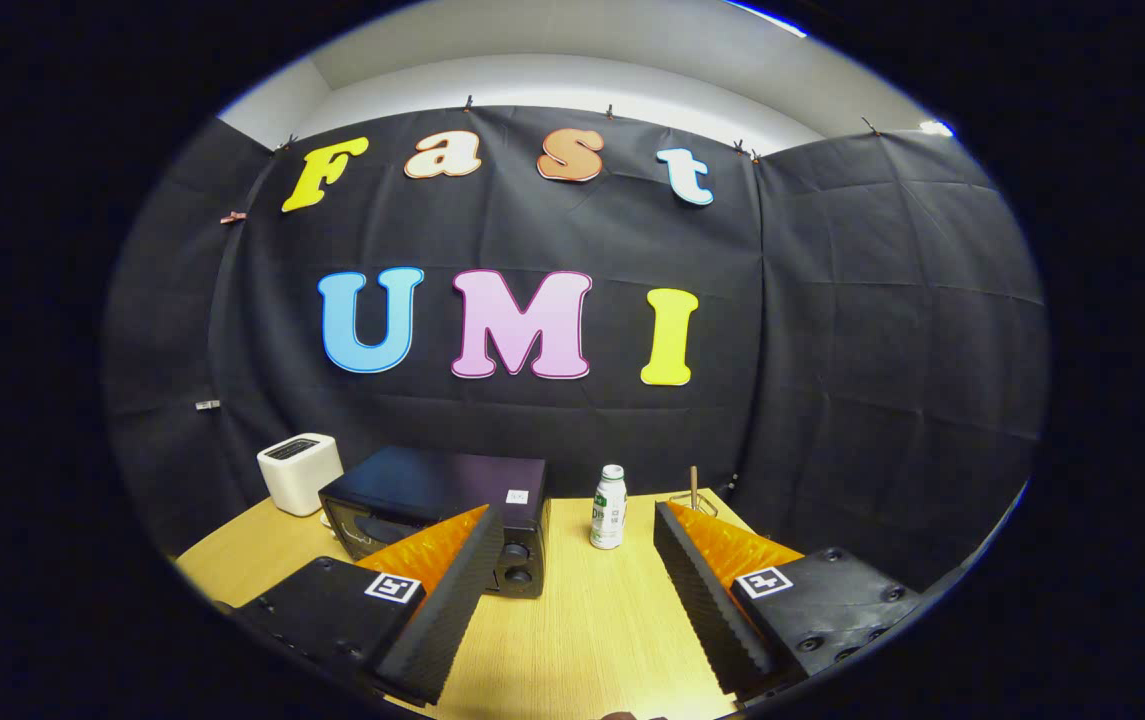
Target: Open the toaster oven, put the food inside, and close the toaster oven door.
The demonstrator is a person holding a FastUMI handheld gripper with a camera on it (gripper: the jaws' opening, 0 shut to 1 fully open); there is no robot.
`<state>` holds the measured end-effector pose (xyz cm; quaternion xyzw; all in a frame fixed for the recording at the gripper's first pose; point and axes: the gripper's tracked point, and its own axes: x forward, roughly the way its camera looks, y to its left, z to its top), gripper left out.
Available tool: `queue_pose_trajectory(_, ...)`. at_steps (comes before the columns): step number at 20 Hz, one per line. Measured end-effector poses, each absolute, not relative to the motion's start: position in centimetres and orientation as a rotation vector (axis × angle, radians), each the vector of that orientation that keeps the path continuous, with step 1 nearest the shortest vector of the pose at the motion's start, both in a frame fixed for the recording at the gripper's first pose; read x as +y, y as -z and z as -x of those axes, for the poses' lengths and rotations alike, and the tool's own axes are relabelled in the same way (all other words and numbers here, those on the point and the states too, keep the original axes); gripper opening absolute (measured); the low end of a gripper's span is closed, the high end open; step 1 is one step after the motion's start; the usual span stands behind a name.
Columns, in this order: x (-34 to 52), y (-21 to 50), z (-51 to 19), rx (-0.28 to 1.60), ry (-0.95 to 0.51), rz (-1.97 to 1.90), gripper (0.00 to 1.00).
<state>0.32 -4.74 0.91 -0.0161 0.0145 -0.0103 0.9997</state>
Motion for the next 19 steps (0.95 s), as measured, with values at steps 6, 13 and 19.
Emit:
queue_pose_trajectory(6,-4.1,-3.4,-1.4,-0.022,0.019,0.035,0.98)
queue_pose_trajectory(13,-1.5,-4.4,-2.1,-0.041,-0.018,0.036,0.98)
queue_pose_trajectory(19,-0.7,-4.4,-2.1,-0.038,-0.028,0.024,0.98)
